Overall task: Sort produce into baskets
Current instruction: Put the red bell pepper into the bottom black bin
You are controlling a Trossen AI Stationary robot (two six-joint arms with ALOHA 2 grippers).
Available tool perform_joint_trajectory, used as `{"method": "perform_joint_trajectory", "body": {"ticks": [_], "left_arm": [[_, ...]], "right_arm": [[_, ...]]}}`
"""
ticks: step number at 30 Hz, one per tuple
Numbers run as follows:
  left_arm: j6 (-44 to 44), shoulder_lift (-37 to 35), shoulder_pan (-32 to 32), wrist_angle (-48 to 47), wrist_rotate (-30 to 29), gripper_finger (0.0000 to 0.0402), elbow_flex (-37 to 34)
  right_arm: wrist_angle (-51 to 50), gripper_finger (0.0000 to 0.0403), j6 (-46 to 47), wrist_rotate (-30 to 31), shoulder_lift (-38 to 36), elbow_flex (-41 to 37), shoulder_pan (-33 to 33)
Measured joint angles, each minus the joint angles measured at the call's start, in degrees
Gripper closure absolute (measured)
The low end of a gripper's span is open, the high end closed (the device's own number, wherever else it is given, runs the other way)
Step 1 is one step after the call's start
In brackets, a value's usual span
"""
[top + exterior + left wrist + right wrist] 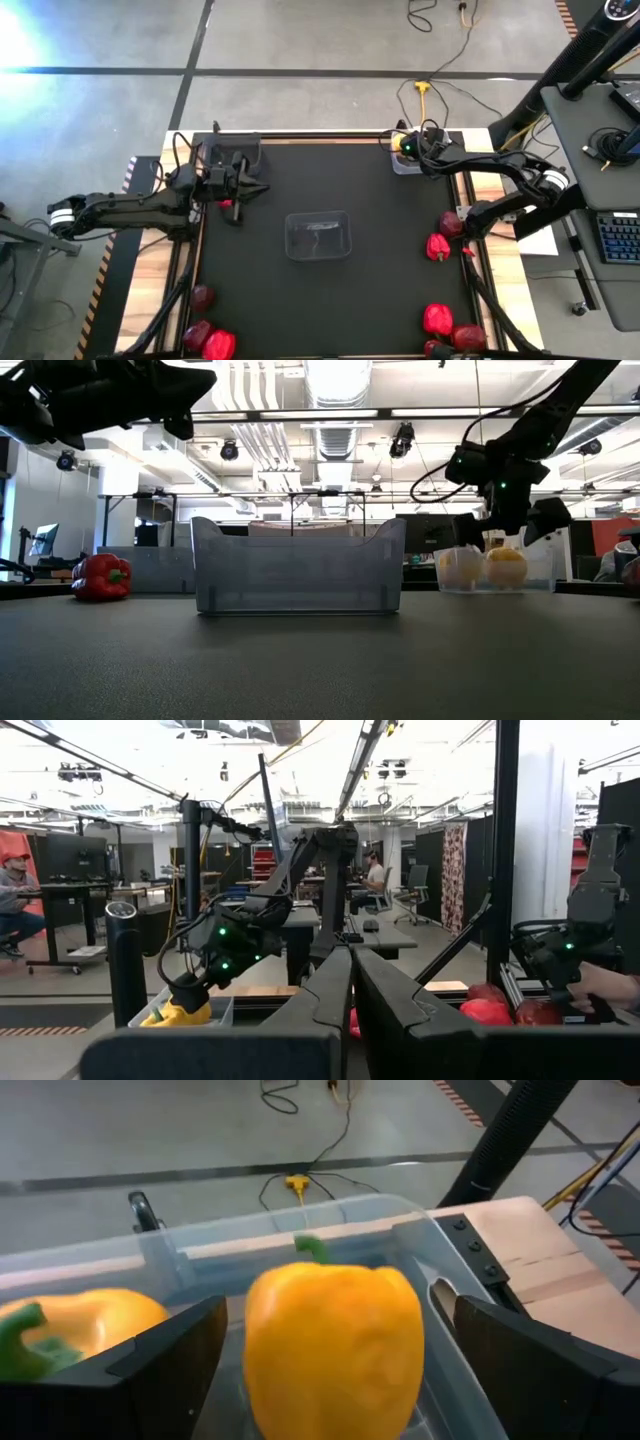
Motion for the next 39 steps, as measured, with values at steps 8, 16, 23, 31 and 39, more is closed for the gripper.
{"method": "perform_joint_trajectory", "body": {"ticks": [8, 16, 23, 31, 39], "left_arm": [[0.24, 0.11, 0.04, 0.02, -0.07, 0.0402, 0.0], [0.39, 0.22, 0.04, -0.02, -0.13, 0.0402, 0.0], [0.92, 0.22, 0.04, 0.06, -0.67, 0.0402, 0.0], [1.91, 1.95, 0.04, -5.94, -1.16, 0.0402, -0.11], [-0.62, 3.82, 0.04, -0.42, -1.18, 0.0402, -0.09]], "right_arm": [[-0.12, 0.0022, -1.67, 3.17, -4.83, 0.0, 0.83], [-5.1, 0.0054, -1.0, -7.64, -10.2, 0.3, 1.09], [-25.58, 0.0106, -2.06, -15.11, -18.08, 5.02, 15.33], [-46.59, 0.0161, 15.56, -35.09, -17.52, 12.42, 43.71], [-60.21, 0.0187, 38.0, -47.73, -9.46, 20.33, 59.29]]}}
